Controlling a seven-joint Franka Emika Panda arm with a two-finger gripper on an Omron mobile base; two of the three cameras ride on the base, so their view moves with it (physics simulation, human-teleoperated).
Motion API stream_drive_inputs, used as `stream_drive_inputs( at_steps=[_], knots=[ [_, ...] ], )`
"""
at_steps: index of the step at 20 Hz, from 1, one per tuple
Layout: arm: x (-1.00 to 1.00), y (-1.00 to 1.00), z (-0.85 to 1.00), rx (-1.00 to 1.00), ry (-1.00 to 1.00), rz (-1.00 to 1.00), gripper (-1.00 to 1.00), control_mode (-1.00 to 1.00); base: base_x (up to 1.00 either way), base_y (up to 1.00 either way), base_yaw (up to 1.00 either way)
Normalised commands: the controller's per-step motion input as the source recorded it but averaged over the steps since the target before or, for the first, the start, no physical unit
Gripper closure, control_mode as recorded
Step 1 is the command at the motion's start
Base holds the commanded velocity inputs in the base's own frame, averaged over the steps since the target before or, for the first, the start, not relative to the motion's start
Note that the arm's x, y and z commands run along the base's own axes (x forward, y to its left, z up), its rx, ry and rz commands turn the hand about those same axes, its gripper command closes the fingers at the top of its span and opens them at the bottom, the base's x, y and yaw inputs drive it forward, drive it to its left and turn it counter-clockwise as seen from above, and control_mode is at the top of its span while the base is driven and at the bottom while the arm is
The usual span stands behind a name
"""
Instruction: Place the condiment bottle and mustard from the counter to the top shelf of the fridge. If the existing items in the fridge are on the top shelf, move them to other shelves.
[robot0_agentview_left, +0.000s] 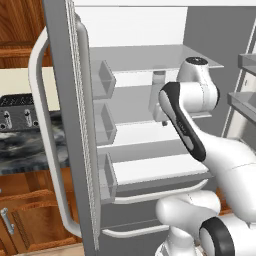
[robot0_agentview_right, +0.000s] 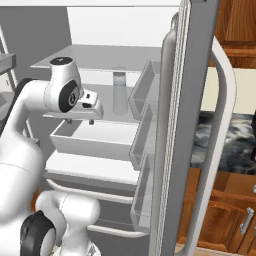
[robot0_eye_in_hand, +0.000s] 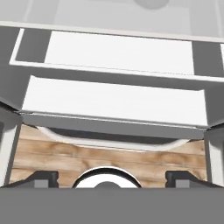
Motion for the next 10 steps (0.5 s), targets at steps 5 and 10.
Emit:
stream_drive_inputs(
  at_steps=[5,10],
  knots=[
    [-0.63,0.0,0.0,0.0,-0.09,0.0,-1.0,-1.0,0.0,0.0,0.0],
    [-0.65,0.0,0.0,0.0,-0.07,0.0,-1.0,-1.0,0.0,0.0,0.0]
  ],
)
